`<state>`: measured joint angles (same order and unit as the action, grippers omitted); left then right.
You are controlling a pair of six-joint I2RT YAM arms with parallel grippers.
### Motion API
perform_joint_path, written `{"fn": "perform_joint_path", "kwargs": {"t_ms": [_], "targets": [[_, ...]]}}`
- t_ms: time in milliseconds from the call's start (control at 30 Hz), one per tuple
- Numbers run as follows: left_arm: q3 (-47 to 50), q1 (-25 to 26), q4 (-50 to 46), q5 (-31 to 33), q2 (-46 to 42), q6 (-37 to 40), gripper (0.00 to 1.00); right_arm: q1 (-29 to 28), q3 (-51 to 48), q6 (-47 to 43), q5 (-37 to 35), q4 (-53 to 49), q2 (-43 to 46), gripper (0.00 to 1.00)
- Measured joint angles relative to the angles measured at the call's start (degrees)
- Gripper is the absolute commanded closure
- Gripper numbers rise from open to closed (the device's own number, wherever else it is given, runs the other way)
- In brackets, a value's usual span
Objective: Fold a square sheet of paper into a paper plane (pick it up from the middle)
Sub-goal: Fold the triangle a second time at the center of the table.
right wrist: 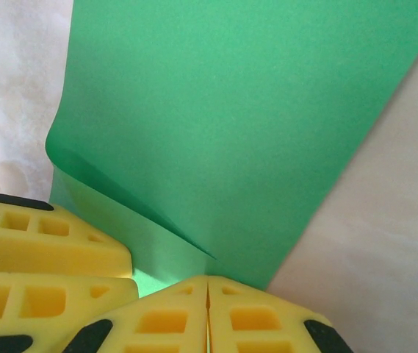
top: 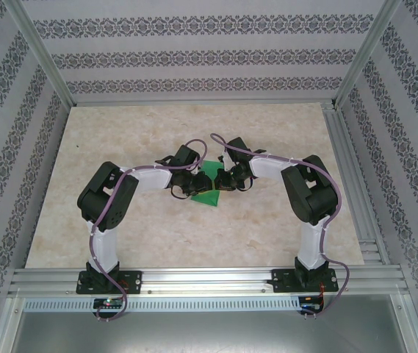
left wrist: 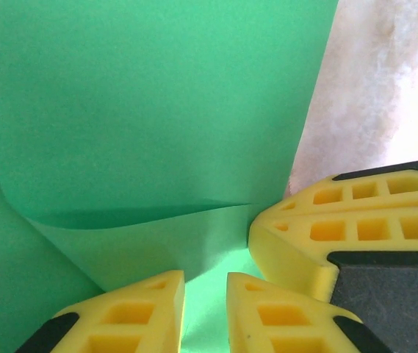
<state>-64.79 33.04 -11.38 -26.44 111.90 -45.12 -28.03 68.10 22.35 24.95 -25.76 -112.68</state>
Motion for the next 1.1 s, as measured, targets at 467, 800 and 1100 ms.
{"fn": "perform_joint_path", "kwargs": {"t_ms": [467, 800, 1100], "targets": [[0.04, -1.68, -0.28, 2.58, -0.61, 0.24, 0.78, 0.0, 0.04, -0.02, 0.0, -0.02, -0.09, 0.92], [0.13, -1.9, -0.24, 4.72, -0.61, 0.22, 0.76, 0.0, 0.04, -0.02, -0.02, -0.02, -0.11, 0.92], [0.11, -2.49, 0.15, 4.83, -0.61, 0.0, 0.71, 0.0, 0.04, -0.02, 0.0, -0.02, -0.11, 0.92]]}}
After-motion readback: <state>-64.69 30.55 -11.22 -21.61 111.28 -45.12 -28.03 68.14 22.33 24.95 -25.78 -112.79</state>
